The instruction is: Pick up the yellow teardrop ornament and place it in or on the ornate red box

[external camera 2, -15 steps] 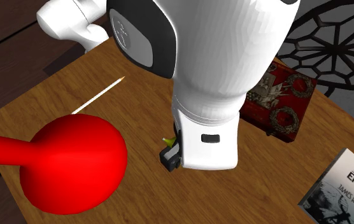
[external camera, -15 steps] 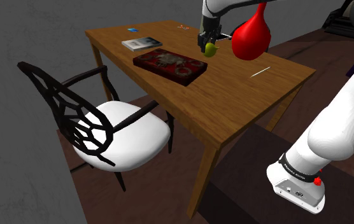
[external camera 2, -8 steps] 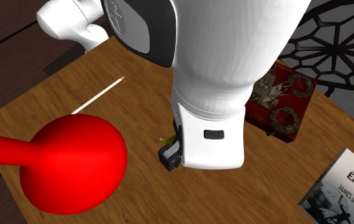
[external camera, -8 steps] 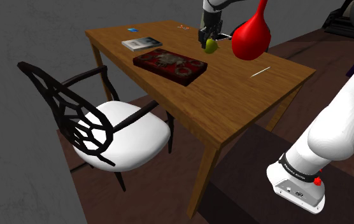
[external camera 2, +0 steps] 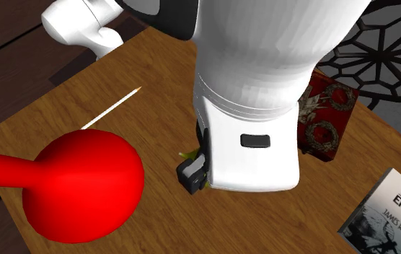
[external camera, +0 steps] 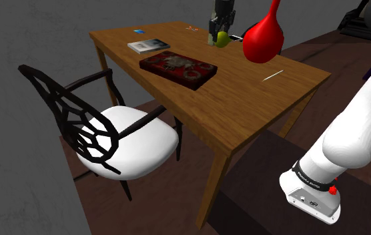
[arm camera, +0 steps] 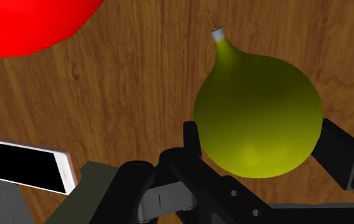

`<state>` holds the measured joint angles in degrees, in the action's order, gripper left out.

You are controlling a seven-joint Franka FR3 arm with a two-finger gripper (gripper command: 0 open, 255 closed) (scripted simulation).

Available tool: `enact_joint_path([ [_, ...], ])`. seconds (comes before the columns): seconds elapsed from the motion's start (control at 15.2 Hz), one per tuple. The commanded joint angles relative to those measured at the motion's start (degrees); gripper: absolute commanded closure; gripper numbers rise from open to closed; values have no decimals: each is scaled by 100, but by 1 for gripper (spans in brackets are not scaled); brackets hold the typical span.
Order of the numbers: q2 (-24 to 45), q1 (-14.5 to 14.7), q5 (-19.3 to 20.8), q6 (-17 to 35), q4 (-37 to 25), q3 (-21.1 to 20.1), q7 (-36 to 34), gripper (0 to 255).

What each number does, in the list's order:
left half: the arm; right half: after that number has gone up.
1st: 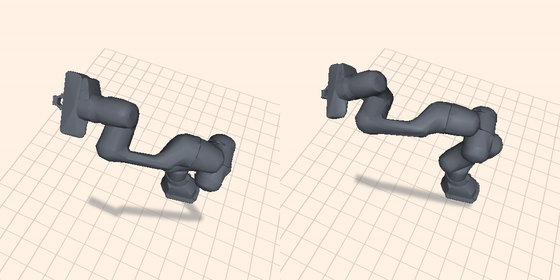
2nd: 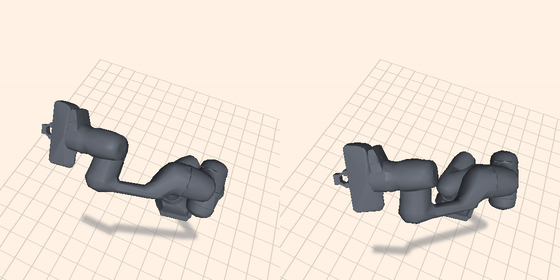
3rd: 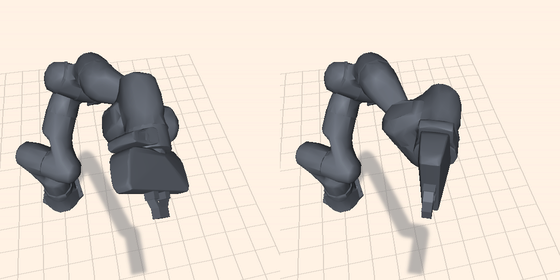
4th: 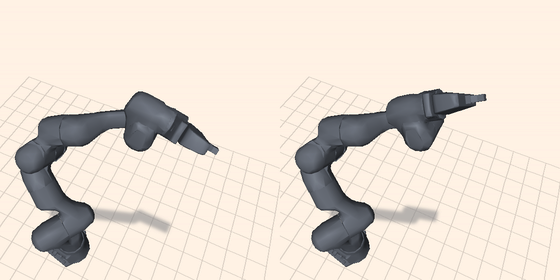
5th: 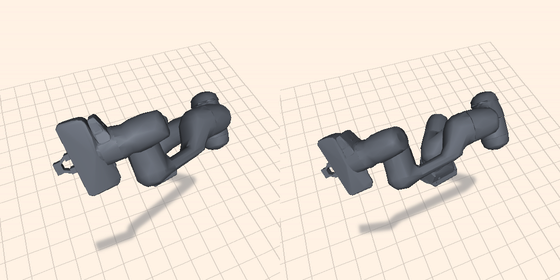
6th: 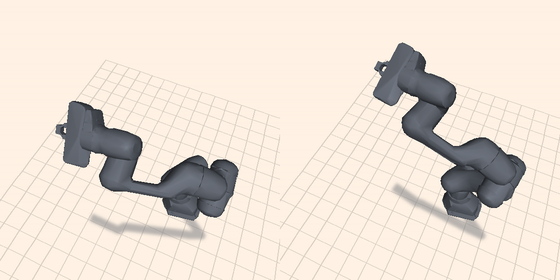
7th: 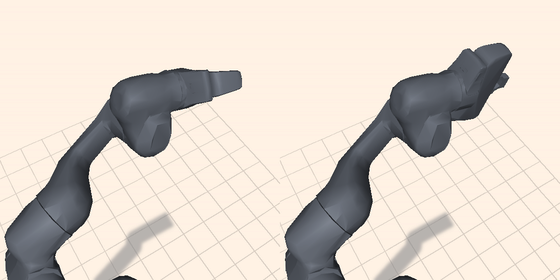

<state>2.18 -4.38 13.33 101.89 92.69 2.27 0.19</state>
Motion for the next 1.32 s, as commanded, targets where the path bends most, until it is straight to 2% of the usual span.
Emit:
enact_joint_path([
  [0.0,16,1,-8,-167,-185,-1,38,255],
  [0.59,220,12,-33,-889,-1127,-9,188,255],
  [1.25,584,782,170,-1357,-1637,-609,-1092,255],
])
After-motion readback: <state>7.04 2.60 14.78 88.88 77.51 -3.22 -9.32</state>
